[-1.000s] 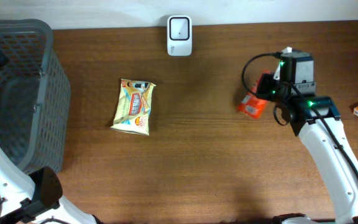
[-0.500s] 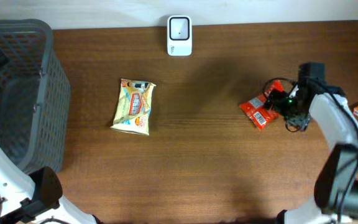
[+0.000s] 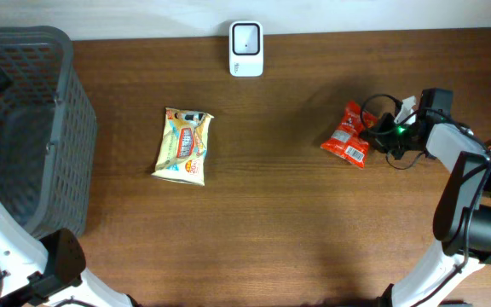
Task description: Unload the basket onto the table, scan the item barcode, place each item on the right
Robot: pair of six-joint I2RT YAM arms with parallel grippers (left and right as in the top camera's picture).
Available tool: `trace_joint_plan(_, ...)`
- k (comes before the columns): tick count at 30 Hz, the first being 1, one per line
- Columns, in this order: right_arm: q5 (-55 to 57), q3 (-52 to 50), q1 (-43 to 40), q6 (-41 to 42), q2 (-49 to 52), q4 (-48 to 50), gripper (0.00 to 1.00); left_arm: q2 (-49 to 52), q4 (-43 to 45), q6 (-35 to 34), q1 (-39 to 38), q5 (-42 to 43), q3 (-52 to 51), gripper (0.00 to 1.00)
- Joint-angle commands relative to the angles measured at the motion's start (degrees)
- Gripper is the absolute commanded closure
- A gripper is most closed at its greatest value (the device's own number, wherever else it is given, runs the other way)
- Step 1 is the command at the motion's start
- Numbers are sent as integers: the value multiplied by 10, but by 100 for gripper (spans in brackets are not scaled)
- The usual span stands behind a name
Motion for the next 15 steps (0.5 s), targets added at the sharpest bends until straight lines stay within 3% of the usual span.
trace_joint_plan(1,84,-3,3,-59,-65,-16,96,-7,0,-1,0,-1,6,1)
trace_joint_plan(5,325,5,38,-80,-198,-78,96,-7,0,-1,0,-1,6,1)
trace_joint_plan(7,505,5,88,-79,-236,-113,96,-7,0,-1,0,-1,6,1)
trace_joint_plan(8,659,5,143,-44,-239,-141,96,-7,0,-1,0,-1,6,1)
trace_joint_plan(9,720,4,171,-15,-233,-154,96,-7,0,-1,0,-1,6,1)
trace_joint_plan(12,833,-2,273,52,-178,-166,96,-7,0,-1,0,-1,6,1)
trace_joint_plan(15,919,-2,364,52,-111,-170,96,-7,0,-1,0,-1,6,1)
